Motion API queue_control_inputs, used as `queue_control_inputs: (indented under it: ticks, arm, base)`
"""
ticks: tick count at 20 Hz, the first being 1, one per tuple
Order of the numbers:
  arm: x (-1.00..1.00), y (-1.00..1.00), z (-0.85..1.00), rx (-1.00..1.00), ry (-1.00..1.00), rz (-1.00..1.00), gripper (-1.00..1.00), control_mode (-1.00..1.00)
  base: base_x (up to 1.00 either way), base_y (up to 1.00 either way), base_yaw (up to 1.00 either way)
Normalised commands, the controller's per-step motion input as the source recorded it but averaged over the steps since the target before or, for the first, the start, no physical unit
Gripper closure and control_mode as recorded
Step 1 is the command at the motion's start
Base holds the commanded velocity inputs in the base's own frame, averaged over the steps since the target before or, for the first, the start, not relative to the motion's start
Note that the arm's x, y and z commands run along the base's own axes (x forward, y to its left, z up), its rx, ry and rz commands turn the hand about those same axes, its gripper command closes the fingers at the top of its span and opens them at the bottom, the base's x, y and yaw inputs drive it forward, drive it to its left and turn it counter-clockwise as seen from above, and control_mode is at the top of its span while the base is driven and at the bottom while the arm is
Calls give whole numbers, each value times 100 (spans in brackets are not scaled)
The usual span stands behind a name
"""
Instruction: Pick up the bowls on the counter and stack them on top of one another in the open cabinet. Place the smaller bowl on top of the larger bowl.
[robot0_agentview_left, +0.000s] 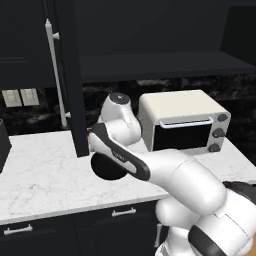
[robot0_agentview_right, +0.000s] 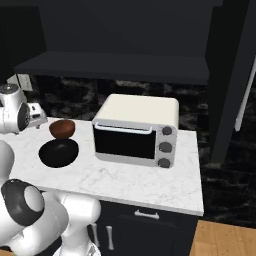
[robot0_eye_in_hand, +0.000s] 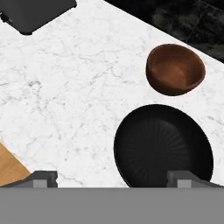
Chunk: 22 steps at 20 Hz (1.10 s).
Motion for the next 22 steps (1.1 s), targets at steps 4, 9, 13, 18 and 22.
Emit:
queue_control_inputs:
  ticks: [4, 9, 13, 18, 22]
  arm:
    - [70, 37, -64, -9, 6, 0, -100, -100]
    - [56, 18, -30, -7, 12, 0, -100, -100]
    - [43, 8, 0, -11, 13, 0, -100, -100]
    - [46, 34, -22, -12, 8, 0, -100, -100]
    - [20, 22, -26, -7, -1, 0, -100, -100]
  base:
    - [0, 0, 0]
    - [0, 0, 0]
    - [0, 0, 0]
    - [0, 0, 0]
    - [0, 0, 0]
